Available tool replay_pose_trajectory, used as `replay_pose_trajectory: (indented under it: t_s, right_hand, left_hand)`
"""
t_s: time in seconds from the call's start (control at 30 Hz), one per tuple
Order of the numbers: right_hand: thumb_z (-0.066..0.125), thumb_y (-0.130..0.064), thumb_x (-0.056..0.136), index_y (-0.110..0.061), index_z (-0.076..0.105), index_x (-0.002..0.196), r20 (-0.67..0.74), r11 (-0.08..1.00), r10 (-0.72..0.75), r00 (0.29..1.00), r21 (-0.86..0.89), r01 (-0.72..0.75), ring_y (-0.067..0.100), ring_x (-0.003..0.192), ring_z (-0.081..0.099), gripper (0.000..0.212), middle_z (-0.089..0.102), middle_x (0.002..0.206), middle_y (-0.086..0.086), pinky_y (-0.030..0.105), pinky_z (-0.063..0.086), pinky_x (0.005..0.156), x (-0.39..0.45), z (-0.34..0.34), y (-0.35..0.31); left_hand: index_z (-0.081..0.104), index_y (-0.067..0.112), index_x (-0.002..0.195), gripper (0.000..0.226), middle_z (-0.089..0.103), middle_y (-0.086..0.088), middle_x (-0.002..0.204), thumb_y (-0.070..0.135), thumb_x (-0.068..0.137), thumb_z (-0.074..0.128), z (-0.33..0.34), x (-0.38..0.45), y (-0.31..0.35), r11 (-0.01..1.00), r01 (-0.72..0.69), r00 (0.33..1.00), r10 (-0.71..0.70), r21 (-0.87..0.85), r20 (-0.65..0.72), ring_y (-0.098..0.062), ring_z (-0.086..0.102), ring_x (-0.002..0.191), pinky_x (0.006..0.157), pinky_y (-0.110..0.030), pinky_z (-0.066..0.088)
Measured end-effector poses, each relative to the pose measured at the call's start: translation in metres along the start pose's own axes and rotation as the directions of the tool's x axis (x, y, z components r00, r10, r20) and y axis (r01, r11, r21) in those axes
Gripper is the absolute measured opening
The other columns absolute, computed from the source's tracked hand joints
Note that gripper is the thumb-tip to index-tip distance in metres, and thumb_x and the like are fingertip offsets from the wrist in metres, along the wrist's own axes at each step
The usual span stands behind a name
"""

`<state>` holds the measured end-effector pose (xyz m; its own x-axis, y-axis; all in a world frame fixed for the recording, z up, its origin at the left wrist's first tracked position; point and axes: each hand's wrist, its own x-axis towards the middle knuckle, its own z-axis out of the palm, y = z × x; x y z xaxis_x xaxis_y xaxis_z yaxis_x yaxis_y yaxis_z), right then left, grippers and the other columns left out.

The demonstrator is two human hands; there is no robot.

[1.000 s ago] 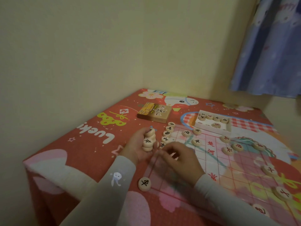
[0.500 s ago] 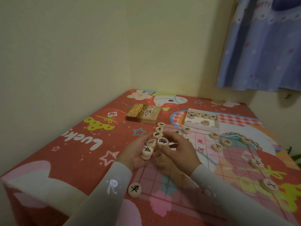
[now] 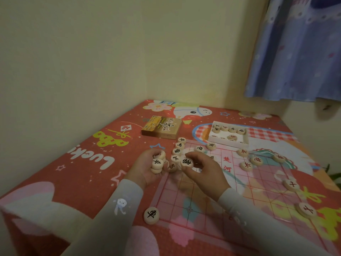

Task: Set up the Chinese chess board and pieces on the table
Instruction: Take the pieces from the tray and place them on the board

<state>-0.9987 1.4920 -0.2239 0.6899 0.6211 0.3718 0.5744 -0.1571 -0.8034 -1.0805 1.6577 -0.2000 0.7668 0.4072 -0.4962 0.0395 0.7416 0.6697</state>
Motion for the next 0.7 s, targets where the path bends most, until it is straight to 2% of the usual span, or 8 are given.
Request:
replay_pose_trajectory:
  t_s: [0.1, 0.17, 0.23, 0.3, 0.43, 0.5, 0.6, 0.7]
  right_hand:
    - [0.072, -0.016, 0.079, -0.024, 0.066, 0.108, 0.036, 0.998, 0.028, 0.999, -0.056, -0.026, 0.000, 0.094, 0.058, 0.031, 0.063, 0.100, -0.014, 0.017, 0.048, 0.085, -0.004, 0.004, 0.001]
    - [0.069, -0.016, 0.078, -0.025, 0.066, 0.105, 0.076, 0.994, 0.042, 0.996, -0.107, -0.034, -0.002, 0.092, 0.054, 0.028, 0.059, 0.097, -0.015, 0.009, 0.041, 0.079, -0.009, 0.011, 0.001]
    - [0.067, -0.016, 0.078, -0.025, 0.065, 0.100, 0.117, 0.984, 0.021, 0.993, -0.176, 0.000, -0.004, 0.089, 0.051, 0.024, 0.055, 0.095, -0.015, 0.007, 0.038, 0.075, -0.011, 0.018, 0.001]
    - [0.065, -0.017, 0.078, -0.025, 0.065, 0.095, 0.150, 0.975, 0.006, 0.989, -0.220, 0.028, -0.004, 0.088, 0.049, 0.019, 0.051, 0.093, -0.015, 0.008, 0.038, 0.077, -0.011, 0.026, 0.002]
    - [0.066, -0.024, 0.080, -0.024, 0.063, 0.094, 0.160, 0.955, -0.006, 0.987, -0.291, 0.053, 0.005, 0.086, 0.050, 0.015, 0.051, 0.094, -0.010, 0.011, 0.039, 0.076, -0.007, 0.038, 0.005]
    - [0.067, -0.028, 0.082, -0.022, 0.063, 0.094, 0.147, 0.954, -0.011, 0.989, -0.295, 0.055, 0.008, 0.088, 0.050, 0.014, 0.052, 0.093, -0.010, 0.011, 0.036, 0.073, -0.005, 0.044, 0.003]
    - [0.067, -0.033, 0.083, -0.021, 0.063, 0.092, 0.130, 0.951, -0.033, 0.991, -0.302, 0.071, 0.009, 0.089, 0.051, 0.015, 0.057, 0.094, -0.007, 0.019, 0.039, 0.076, -0.003, 0.053, 0.002]
    - [0.067, -0.035, 0.083, -0.023, 0.062, 0.090, 0.135, 0.948, -0.048, 0.990, -0.306, 0.087, 0.008, 0.087, 0.050, 0.014, 0.057, 0.092, -0.008, 0.019, 0.039, 0.074, -0.004, 0.055, 0.003]
  left_hand:
    - [0.053, 0.005, 0.081, 0.017, 0.051, -0.011, 0.071, 0.018, 0.093, 0.052, -0.004, -0.003, 0.006, 0.999, -0.052, 0.996, 0.051, -0.005, -0.073, -0.018, 0.053, 0.058, 0.037, -0.018, 0.048]
    - [0.053, 0.004, 0.083, 0.016, 0.052, -0.013, 0.074, 0.016, 0.093, 0.051, -0.006, -0.007, 0.008, 0.997, -0.074, 0.992, 0.074, 0.002, -0.105, -0.021, 0.054, 0.065, 0.038, -0.018, 0.047]
    - [0.052, 0.003, 0.084, 0.015, 0.052, -0.015, 0.076, 0.016, 0.093, 0.051, -0.009, -0.008, 0.009, 0.997, -0.077, 0.991, 0.076, 0.002, -0.114, -0.025, 0.055, 0.074, 0.038, -0.018, 0.047]
    - [0.052, 0.003, 0.086, 0.014, 0.053, -0.016, 0.079, 0.015, 0.093, 0.052, -0.013, -0.009, 0.009, 0.997, -0.080, 0.989, 0.080, 0.001, -0.124, -0.027, 0.057, 0.077, 0.038, -0.018, 0.047]
    - [0.053, 0.002, 0.089, 0.015, 0.054, -0.015, 0.077, 0.017, 0.093, 0.051, -0.018, -0.009, 0.008, 0.997, -0.076, 0.990, 0.074, -0.009, -0.119, -0.025, 0.057, 0.071, 0.037, -0.018, 0.047]
    - [0.054, 0.003, 0.089, 0.015, 0.054, -0.014, 0.075, 0.017, 0.093, 0.052, -0.020, -0.009, 0.009, 0.997, -0.072, 0.990, 0.070, -0.012, -0.123, -0.025, 0.057, 0.070, 0.037, -0.018, 0.048]
    - [0.053, 0.004, 0.086, 0.015, 0.053, -0.014, 0.073, 0.017, 0.093, 0.051, -0.022, -0.009, 0.009, 0.998, -0.068, 0.989, 0.066, -0.010, -0.129, -0.024, 0.055, 0.067, 0.038, -0.018, 0.047]
    - [0.053, 0.004, 0.086, 0.015, 0.052, -0.014, 0.073, 0.017, 0.093, 0.050, -0.023, -0.009, 0.010, 0.998, -0.063, 0.990, 0.060, -0.015, -0.124, -0.023, 0.055, 0.067, 0.037, -0.018, 0.047]
